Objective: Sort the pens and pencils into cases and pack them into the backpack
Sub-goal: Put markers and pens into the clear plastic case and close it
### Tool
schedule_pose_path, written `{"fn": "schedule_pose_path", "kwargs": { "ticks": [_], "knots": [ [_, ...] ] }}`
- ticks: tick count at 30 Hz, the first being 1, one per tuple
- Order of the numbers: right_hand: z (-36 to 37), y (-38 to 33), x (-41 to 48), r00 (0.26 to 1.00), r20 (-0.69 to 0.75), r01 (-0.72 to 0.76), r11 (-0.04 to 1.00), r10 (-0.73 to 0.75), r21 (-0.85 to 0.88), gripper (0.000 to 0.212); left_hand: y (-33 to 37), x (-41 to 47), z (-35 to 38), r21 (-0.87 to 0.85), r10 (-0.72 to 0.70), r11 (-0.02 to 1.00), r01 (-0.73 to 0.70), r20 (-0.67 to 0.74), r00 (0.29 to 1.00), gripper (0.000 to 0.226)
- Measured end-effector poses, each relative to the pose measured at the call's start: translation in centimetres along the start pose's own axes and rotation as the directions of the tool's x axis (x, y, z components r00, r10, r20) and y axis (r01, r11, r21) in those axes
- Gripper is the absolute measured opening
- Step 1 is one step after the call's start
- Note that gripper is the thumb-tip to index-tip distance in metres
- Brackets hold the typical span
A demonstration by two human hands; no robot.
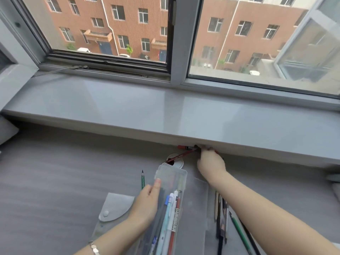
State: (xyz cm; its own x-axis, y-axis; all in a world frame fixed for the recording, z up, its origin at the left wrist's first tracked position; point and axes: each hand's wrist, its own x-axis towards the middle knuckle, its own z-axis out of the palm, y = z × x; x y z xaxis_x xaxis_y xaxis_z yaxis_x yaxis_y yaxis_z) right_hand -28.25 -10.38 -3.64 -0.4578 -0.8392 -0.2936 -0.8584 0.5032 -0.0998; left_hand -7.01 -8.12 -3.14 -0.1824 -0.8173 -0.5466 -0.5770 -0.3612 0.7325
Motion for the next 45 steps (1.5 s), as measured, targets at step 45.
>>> {"fn": "schedule_pose_path", "kwargs": {
  "ticks": [45],
  "knots": [
    [0.5, 1.4, -25.3, 0.982, -0.158, 0.189, 0.519, -0.104, 0.833, 0.052, -2.7, -12.5, 5.7, -0.199, 0.049, 0.979, -0.046, 0.008, 0.999, 0.051]
  ]
}}
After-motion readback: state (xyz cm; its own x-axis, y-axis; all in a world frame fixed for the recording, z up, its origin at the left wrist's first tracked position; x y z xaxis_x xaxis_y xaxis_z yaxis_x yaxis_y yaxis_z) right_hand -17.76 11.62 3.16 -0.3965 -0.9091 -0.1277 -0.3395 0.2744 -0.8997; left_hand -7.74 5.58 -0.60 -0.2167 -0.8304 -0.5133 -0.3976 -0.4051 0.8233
